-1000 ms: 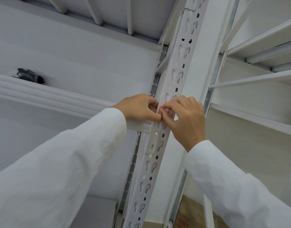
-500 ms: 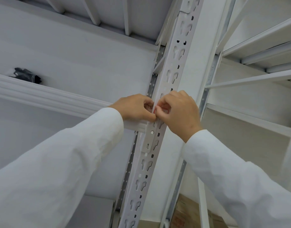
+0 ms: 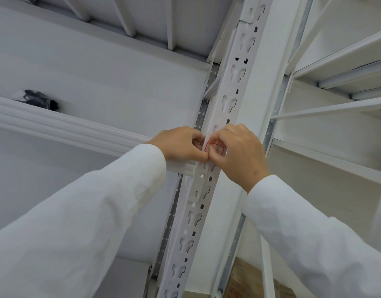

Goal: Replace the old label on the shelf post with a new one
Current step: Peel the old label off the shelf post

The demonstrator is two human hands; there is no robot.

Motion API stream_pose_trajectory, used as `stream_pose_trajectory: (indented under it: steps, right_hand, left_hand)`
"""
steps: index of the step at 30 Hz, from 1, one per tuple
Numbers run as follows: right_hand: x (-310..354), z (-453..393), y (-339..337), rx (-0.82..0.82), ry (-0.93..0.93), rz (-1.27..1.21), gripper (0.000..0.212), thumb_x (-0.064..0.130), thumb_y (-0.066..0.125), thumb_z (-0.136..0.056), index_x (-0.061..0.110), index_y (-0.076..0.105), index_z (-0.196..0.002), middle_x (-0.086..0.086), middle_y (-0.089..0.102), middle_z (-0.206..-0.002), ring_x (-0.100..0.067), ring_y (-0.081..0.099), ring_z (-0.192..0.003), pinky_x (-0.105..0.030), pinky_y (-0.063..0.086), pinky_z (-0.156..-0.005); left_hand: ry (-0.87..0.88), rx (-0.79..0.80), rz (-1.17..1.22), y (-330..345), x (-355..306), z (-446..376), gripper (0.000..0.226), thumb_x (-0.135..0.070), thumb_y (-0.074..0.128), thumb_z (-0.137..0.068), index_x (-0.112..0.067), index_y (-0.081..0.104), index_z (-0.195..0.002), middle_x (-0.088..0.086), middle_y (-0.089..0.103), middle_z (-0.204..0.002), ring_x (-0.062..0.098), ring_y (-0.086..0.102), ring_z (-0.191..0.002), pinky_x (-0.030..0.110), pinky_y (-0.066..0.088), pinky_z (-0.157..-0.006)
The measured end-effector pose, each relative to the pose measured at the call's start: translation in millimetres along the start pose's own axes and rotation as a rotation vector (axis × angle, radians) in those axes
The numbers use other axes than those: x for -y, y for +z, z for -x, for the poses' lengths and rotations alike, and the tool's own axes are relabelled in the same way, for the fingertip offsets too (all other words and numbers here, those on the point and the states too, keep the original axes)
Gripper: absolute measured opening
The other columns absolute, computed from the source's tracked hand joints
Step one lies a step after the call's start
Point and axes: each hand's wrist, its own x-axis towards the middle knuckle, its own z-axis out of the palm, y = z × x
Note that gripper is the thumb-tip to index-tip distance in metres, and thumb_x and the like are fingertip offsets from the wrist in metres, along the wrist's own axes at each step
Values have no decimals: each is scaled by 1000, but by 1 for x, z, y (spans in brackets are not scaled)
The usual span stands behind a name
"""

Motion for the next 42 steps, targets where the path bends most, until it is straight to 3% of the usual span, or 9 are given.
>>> stream_pose_trajectory:
  steps: [3, 7, 13, 16, 22, 27, 34, 42]
  right_hand:
    - [0, -8, -3, 63, 23, -29, 7, 22, 59, -71, 17, 63, -69, 3, 54, -66, -19, 44, -66, -33, 40, -61]
    - [-5, -8, -6, 36, 39, -110, 10, 26, 56, -76, 19, 63, -74, 7, 50, -68, -15, 43, -68, -29, 36, -63]
    - [-6, -8, -4, 80, -26, -16, 6, 26, 67, -77, 20, 67, -75, 11, 43, -70, -14, 37, -70, -30, 32, -64]
    - [-7, -10, -3, 91, -66, 42, 7, 23, 68, -78, 20, 66, -72, 6, 51, -67, -15, 39, -69, -31, 33, -64]
    - [-7, -12, 2, 8, -143, 191, 24, 29, 46, -83, 18, 63, -69, -1, 59, -66, -27, 54, -67, -28, 25, -70]
    - [-8, -8, 8, -19, -212, 333, 27, 26, 41, -89, 14, 60, -74, -4, 58, -68, -29, 54, -69, -36, 27, -78]
    - [-13, -2, 1, -32, -67, -25, 20, 29, 46, -86, 16, 61, -81, 5, 52, -72, -22, 49, -72, -25, 22, -72]
    - [-16, -5, 6, -32, -134, 30, 13, 32, 58, -82, 21, 65, -84, 2, 57, -75, -17, 43, -77, -29, 28, -79]
  left_hand:
    - [4, 3, -12, 0, -1, 0, 23, -37, 64, -70, -23, 64, -88, -7, 68, -81, 12, 56, -75, 28, 40, -71]
    - [10, 2, -23, -1, -1, 1, 11, -41, 64, -71, -36, 55, -71, -16, 62, -74, 9, 56, -75, 26, 37, -67]
    - [13, -6, -30, 0, 1, 0, 14, -42, 64, -71, -35, 52, -67, -16, 61, -72, 8, 54, -72, 27, 36, -68]
    - [18, -4, -39, 0, 1, 0, 16, -43, 64, -71, -36, 51, -66, -16, 59, -71, 6, 52, -69, 26, 35, -65]
    - [21, -7, -34, 1, 2, -1, 13, -42, 65, -71, -33, 58, -78, -15, 60, -71, 8, 54, -72, 27, 36, -67]
    - [26, -7, -41, 1, 2, -2, 13, -42, 64, -71, -33, 55, -73, -14, 61, -73, 10, 54, -73, 28, 37, -68]
    - [27, -18, -52, 1, 3, -2, 23, -47, 65, -71, -31, 62, -87, -13, 67, -86, 10, 58, -80, 27, 37, -68]
    - [27, -31, -60, 2, 2, -1, 27, -45, 63, -71, -23, 62, -87, -8, 66, -85, 15, 59, -81, 26, 38, -67]
